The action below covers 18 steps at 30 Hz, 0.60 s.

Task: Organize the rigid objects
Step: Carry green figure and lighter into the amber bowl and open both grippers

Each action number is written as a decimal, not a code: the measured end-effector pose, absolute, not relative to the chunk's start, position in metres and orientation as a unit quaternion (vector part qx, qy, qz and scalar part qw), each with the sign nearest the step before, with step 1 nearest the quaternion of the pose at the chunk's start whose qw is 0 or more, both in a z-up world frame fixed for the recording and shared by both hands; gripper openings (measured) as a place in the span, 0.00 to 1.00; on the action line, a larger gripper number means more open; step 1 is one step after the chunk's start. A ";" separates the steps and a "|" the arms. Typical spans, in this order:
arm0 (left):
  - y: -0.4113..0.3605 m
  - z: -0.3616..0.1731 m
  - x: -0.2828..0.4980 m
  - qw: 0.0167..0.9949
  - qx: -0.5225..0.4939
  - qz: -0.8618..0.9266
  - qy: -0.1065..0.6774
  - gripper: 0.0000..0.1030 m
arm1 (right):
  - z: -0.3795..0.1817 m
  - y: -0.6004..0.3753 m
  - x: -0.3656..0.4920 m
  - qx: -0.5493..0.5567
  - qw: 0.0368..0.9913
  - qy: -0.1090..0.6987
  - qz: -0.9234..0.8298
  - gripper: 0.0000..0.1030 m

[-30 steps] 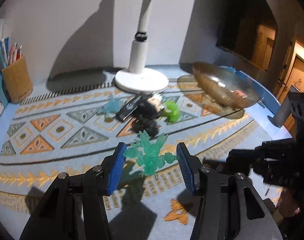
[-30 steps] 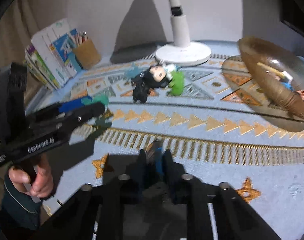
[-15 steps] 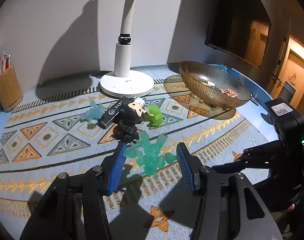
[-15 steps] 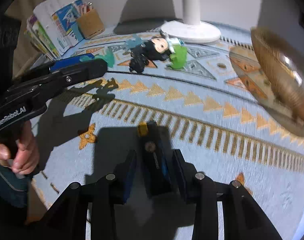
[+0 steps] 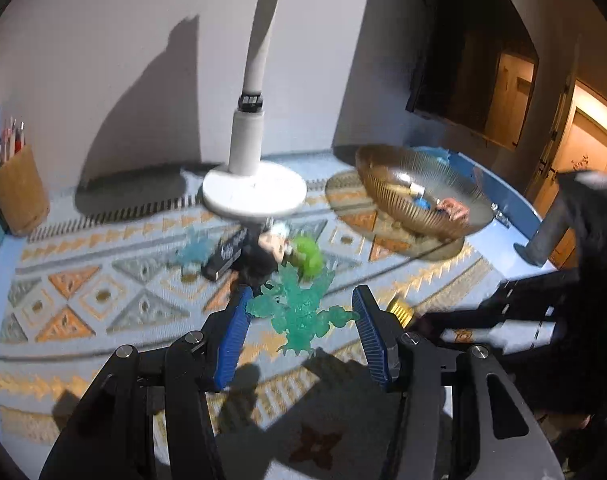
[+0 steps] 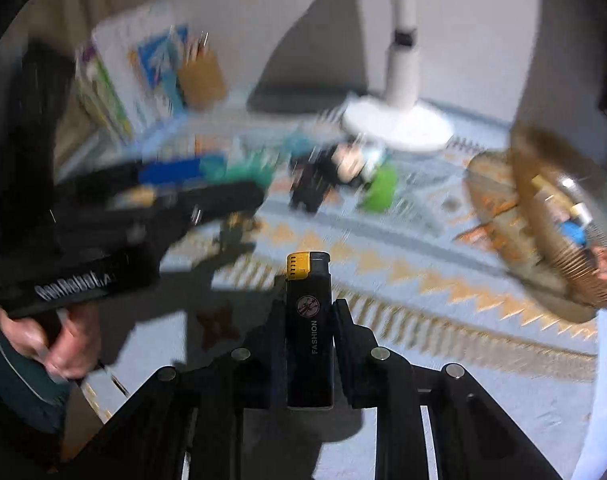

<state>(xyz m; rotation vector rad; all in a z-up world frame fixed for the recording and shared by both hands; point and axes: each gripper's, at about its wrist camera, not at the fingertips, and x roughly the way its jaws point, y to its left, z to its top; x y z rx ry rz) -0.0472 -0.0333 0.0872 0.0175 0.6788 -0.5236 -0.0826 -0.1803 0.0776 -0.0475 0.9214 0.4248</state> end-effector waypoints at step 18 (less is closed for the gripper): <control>-0.223 0.176 0.071 0.879 -0.017 -0.370 0.300 0.47 | 0.190 -0.431 -0.023 0.106 0.943 0.312 -0.043 0.22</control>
